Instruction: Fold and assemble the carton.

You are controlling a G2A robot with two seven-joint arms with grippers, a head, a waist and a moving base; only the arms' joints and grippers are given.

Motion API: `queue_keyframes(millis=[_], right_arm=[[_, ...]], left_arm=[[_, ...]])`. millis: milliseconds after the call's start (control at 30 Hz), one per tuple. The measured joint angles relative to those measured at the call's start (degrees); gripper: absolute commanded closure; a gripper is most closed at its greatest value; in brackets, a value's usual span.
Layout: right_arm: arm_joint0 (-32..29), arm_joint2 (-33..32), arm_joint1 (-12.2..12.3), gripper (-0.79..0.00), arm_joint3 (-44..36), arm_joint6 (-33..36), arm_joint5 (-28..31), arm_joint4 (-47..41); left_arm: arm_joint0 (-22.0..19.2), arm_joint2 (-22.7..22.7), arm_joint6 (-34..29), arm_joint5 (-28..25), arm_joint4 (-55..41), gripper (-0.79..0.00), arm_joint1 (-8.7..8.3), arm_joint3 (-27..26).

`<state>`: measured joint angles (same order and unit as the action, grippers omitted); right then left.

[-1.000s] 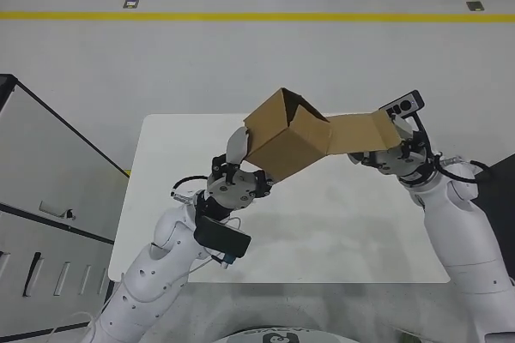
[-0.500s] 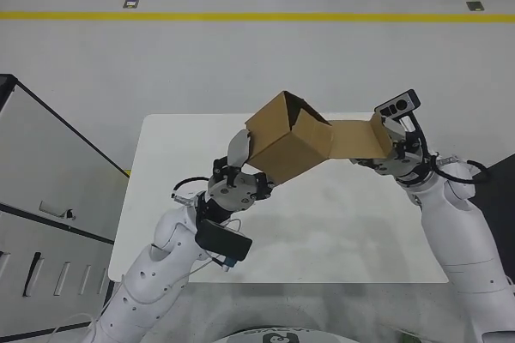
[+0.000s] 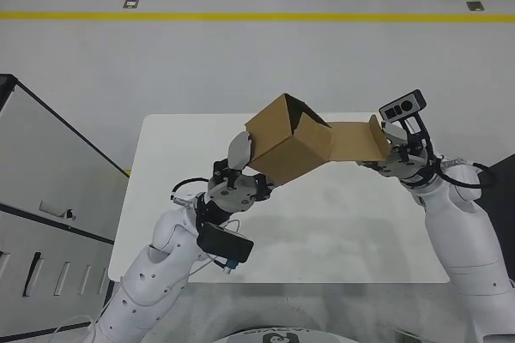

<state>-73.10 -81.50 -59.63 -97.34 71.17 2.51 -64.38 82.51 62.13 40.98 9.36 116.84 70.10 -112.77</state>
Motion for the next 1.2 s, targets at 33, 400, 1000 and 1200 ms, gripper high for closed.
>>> queue_keyframes(millis=[33,400,1000,1200], right_arm=[[-0.06,-0.07,-0.02,-0.292,-0.08,0.12,0.04,-0.01],[-0.61,-1.15,-0.21,-0.256,-0.95,0.37,0.02,0.14],[-2.03,-3.63,-0.38,-0.228,-2.57,-0.01,-0.19,0.51],[-2.36,-3.96,-0.48,-0.194,-3.18,-0.23,-0.23,0.69]], left_arm=[[0.01,0.00,0.02,-0.02,0.16,0.000,0.00,0.02],[0.35,-0.03,-0.15,-0.06,0.49,0.000,0.09,0.00],[1.13,0.29,0.15,-0.39,0.55,0.000,0.15,-0.34],[1.52,0.16,0.33,-0.57,1.31,0.000,0.13,-0.77]])
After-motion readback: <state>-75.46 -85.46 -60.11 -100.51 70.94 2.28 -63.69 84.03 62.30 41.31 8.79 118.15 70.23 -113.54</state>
